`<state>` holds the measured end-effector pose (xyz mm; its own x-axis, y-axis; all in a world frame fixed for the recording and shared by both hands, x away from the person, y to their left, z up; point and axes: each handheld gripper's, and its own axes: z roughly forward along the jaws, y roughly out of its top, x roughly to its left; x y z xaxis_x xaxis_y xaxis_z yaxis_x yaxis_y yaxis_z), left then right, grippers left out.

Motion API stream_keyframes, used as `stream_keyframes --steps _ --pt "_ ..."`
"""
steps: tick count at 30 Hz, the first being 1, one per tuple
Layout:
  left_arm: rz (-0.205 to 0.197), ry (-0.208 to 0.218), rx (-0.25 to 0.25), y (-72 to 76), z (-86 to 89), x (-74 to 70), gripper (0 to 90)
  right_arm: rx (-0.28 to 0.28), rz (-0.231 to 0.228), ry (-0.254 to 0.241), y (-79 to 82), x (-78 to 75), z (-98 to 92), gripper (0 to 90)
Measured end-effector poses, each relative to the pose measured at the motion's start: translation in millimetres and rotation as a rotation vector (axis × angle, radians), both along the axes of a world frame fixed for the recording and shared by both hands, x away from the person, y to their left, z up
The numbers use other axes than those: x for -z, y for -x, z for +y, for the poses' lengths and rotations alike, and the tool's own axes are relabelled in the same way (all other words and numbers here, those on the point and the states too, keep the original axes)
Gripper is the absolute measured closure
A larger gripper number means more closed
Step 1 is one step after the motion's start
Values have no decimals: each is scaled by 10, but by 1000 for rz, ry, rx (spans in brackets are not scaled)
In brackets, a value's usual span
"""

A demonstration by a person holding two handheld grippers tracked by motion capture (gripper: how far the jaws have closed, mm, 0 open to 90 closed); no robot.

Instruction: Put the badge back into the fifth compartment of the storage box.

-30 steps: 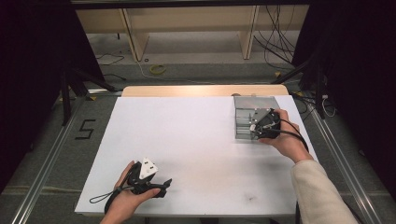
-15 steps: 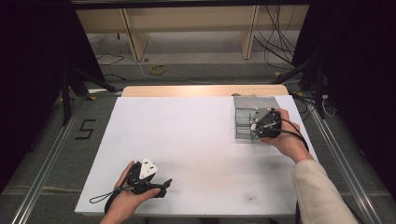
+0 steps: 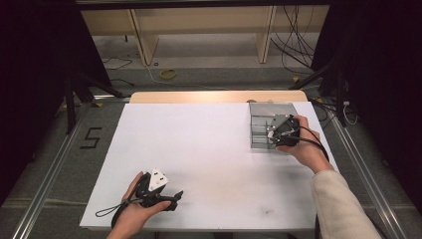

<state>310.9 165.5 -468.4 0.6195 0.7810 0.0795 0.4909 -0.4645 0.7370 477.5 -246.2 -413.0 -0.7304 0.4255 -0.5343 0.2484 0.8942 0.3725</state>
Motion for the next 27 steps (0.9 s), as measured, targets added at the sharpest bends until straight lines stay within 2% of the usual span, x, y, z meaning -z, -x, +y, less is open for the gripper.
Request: stream_keyframes --steps 27 --pt "3 -1 1 -2 -1 1 155 19 37 -9 -109 68 -33 340"
